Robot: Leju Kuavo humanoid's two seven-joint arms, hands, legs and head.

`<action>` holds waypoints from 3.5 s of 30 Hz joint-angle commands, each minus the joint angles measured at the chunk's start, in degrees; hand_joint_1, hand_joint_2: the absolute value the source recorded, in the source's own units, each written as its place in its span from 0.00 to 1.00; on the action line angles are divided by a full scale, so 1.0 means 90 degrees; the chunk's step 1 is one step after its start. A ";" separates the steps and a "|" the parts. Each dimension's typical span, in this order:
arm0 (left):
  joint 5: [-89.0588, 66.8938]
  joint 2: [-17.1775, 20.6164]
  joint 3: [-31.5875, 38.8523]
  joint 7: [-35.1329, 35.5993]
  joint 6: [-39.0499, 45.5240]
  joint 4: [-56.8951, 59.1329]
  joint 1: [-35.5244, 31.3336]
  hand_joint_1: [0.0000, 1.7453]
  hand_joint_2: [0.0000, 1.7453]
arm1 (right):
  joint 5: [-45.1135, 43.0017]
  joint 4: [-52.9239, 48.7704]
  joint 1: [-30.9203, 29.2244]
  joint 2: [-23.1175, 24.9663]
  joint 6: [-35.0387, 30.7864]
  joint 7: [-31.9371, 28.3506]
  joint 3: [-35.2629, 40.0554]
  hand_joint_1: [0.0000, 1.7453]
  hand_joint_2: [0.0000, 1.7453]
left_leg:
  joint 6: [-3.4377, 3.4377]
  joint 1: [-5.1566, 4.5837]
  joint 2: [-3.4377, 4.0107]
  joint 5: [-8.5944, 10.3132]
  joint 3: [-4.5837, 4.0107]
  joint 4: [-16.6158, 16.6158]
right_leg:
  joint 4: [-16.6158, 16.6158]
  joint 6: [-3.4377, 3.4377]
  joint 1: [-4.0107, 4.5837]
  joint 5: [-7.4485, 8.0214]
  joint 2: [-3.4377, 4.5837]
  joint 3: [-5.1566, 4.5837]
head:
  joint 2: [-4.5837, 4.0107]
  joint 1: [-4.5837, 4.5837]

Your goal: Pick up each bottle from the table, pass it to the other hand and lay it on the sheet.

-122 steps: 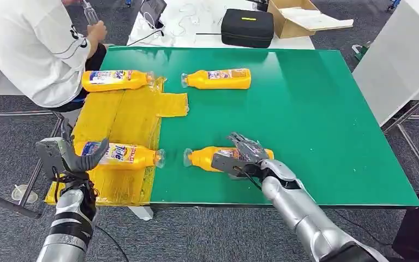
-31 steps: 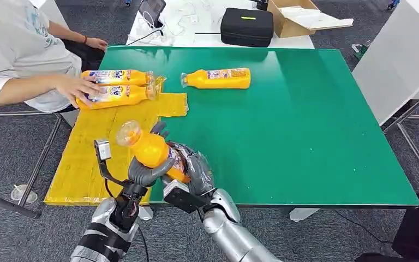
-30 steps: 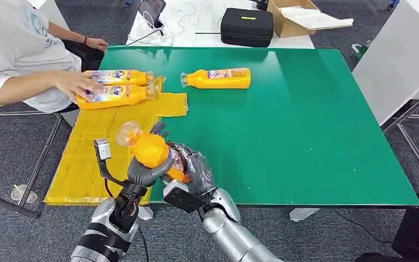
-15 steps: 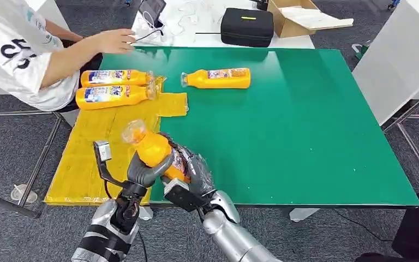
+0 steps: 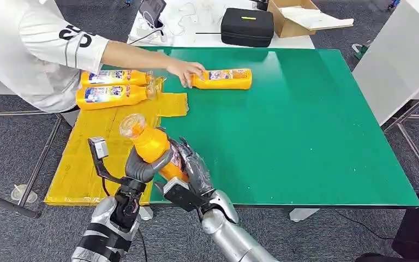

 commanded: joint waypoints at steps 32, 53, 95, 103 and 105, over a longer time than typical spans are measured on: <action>-0.8446 0.1507 -0.0663 -0.1053 0.6347 0.3728 -0.2383 1.00 1.00 | -0.0957 -0.3159 0.0294 -0.0663 -0.0212 -0.0271 0.0466 0.00 0.00 | 0.0005 0.0004 0.0021 -0.0002 0.0043 -0.0010 | -0.0012 -0.0010 0.0005 0.0002 0.0011 0.0043 | 0.0000 0.0002; -0.8998 0.1726 -0.0878 -0.1006 0.4880 0.4291 -0.2192 1.00 1.00 | -0.1102 -0.3060 0.0273 -0.0669 0.0143 -0.0271 0.0515 0.00 0.00 | 0.0001 0.0004 0.0027 -0.0002 0.0018 -0.0003 | -0.0002 -0.0008 0.0005 -0.0002 0.0012 0.0015 | 0.0000 0.0002; -0.5109 0.1274 0.0684 -0.1418 0.0102 0.3299 -0.1643 0.00 0.00 | -0.1069 -0.2114 0.0118 -0.0628 0.0632 -0.0004 0.0220 0.00 0.00 | 0.0003 -0.0005 -0.0013 0.0003 0.0103 -0.0018 | -0.0009 -0.0008 -0.0004 -0.0006 -0.0013 0.0109 | 0.0000 0.0002; -0.3225 0.0372 0.2688 -0.1418 0.2612 0.1205 -0.1059 0.00 1.00 | 0.0185 -0.2733 0.0401 -0.1109 -0.0452 0.0849 -0.0768 0.00 1.00 | 0.0005 0.0005 -0.0026 0.0003 0.0061 -0.0002 | -0.0007 -0.0007 0.0008 -0.0003 -0.0030 0.0072 | 0.0000 0.0005; -0.3067 0.0323 0.2771 -0.1377 0.2827 0.0944 -0.0920 0.00 1.00 | 0.0341 -0.2944 0.0546 -0.1141 -0.0565 0.0870 -0.1011 0.00 1.00 | 0.0007 0.0002 -0.0025 0.0000 0.0061 -0.0003 | -0.0008 -0.0007 0.0005 -0.0007 -0.0034 0.0070 | 0.0000 0.0005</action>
